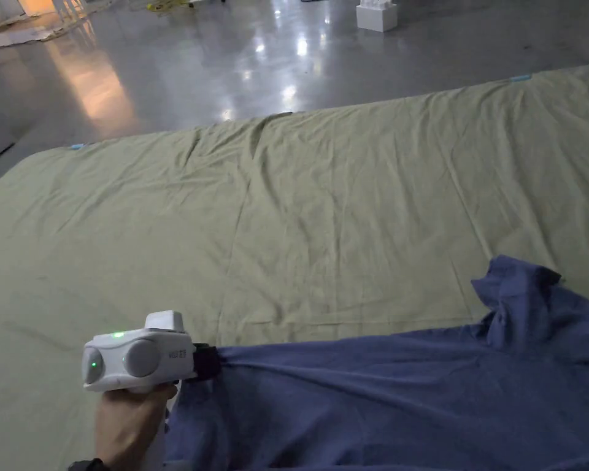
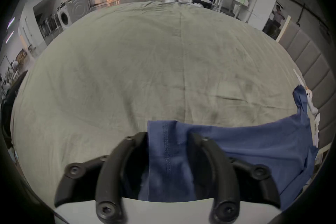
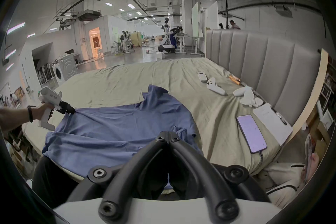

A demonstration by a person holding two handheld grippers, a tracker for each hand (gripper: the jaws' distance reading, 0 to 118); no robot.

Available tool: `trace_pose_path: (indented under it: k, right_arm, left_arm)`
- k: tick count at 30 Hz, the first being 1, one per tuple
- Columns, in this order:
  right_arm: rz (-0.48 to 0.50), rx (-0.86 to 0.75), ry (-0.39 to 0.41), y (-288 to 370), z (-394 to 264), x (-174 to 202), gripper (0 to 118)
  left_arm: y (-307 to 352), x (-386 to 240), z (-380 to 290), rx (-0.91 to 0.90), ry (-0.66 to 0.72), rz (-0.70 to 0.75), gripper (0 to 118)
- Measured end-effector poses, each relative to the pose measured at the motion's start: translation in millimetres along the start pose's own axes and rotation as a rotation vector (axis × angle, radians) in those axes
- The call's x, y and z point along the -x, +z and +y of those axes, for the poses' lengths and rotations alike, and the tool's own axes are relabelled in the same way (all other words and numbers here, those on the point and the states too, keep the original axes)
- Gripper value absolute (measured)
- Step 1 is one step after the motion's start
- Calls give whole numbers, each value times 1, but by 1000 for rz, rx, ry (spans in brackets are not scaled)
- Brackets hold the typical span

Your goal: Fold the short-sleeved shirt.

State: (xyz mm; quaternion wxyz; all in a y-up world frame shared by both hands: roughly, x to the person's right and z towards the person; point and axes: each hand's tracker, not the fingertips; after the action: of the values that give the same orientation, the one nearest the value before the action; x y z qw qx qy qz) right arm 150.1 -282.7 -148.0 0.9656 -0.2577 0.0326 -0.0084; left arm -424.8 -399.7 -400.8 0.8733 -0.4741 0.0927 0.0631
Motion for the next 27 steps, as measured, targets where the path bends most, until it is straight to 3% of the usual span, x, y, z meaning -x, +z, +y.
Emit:
trace_pose_path:
  k: [2,4,6,7,8,9,10,16,18,21,22,23,24,27]
  right_arm:
    - [8,15,15,-10,5,-4,0]
    - [-19,-10,90,-28,24,-6,0]
    - [31,-35,173,-63,56,-12,2]
    - [78,98,96,-91,65,-18,11]
    - [104,169,71,-119,77,-22,39]
    - [107,155,68,-147,86,-25,58]
    - [110,206,54,-178,95,-28,68]
    - [92,430,105,-324,105,-44,67]
    - [27,517,92,-349,95,-49,65]
    - [29,566,134,-353,72,-45,50]
    - [22,490,176,-343,75,-43,29]
    - [33,495,157,-337,76,-42,13]
    - [54,492,128,-334,75,-40,6]
    - [65,506,131,-331,71,-34,3]
  left_arm:
    - [3,-5,-1,18,-51,-10,13]
    - [-3,-12,2,51,-67,7,10]
    - [-13,-16,9,117,-37,12,9]
    - [-17,-16,12,135,-52,20,9]
    - [-18,-18,14,153,-69,23,9]
    - [-19,-20,17,170,-86,26,9]
    - [-19,-22,19,181,-132,27,9]
    - [-15,-26,24,224,-130,14,9]
    - [-11,-26,24,229,-137,-1,9]
    - [-10,-23,25,231,-124,-18,9]
    - [-10,-24,24,232,-124,-20,9]
    - [-9,-25,22,227,-124,-17,9]
    - [-7,-27,20,220,-122,-12,9]
    - [-1,-30,17,186,-113,13,8]
